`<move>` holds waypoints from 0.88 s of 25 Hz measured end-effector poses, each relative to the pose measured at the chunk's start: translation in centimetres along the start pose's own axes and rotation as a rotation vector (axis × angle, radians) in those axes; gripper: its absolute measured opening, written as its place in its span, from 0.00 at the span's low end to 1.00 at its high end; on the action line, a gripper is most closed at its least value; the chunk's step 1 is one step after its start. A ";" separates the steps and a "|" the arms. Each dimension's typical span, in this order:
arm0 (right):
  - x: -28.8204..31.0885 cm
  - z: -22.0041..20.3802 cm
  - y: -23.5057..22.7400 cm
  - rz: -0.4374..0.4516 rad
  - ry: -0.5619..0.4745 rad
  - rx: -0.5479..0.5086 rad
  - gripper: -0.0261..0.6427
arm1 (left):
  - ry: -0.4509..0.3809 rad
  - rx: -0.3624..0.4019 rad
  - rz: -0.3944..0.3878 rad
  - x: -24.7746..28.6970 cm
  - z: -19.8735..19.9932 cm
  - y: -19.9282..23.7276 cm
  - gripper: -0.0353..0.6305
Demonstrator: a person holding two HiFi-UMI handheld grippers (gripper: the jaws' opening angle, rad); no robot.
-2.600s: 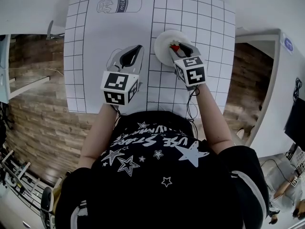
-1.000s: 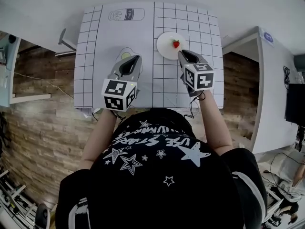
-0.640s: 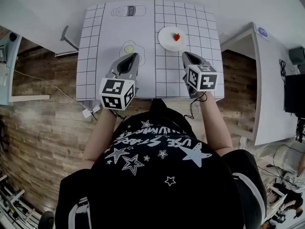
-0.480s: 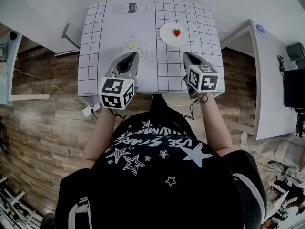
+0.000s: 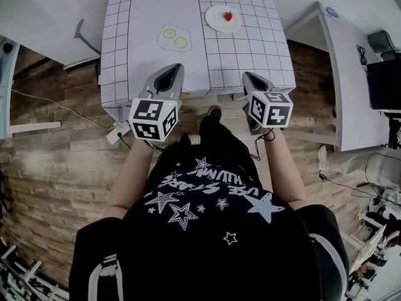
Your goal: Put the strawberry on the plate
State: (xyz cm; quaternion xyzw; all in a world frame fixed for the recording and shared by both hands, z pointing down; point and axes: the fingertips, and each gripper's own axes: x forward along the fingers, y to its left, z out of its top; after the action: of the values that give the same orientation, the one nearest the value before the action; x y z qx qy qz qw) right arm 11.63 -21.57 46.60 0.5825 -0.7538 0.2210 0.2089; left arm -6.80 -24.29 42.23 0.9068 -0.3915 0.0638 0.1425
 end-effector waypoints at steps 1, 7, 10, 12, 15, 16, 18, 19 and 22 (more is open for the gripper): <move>-0.8 -0.5 -0.2 -0.017 0.002 0.007 0.06 | 0.004 -0.001 -0.015 -0.1 -0.2 -0.5 0.07; -3.7 -1.4 -0.5 -0.040 -0.024 0.018 0.06 | 0.002 0.010 -0.044 -1.2 -0.6 -2.9 0.07; -5.5 -2.6 0.4 -0.017 -0.057 0.000 0.06 | -0.017 0.028 -0.039 -2.9 -1.5 -4.8 0.07; -6.0 -2.9 1.0 0.008 -0.072 -0.006 0.06 | -0.024 0.035 -0.026 -3.7 -1.7 -5.5 0.07; -5.6 -2.2 1.2 0.056 -0.066 0.025 0.06 | -0.011 0.014 0.001 -3.3 -1.1 -5.5 0.07; -5.6 -2.1 1.3 0.073 -0.064 0.031 0.06 | -0.008 0.005 0.010 -3.3 -1.0 -5.6 0.07; -6.4 -2.8 1.6 0.100 -0.061 0.033 0.06 | -0.004 -0.007 0.026 -3.7 -1.4 -6.3 0.07; -7.0 -3.3 1.6 0.109 -0.061 0.032 0.06 | -0.003 -0.013 0.032 -4.0 -1.7 -6.9 0.07; -9.1 -4.6 1.7 0.125 -0.070 0.036 0.06 | -0.003 -0.021 0.037 -5.2 -2.6 -9.2 0.07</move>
State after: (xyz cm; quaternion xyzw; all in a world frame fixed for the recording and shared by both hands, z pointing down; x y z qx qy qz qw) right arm 12.41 -11.38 44.95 0.5455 -0.7913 0.2267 0.1578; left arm -3.70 -13.85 41.58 0.8980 -0.4090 0.0609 0.1504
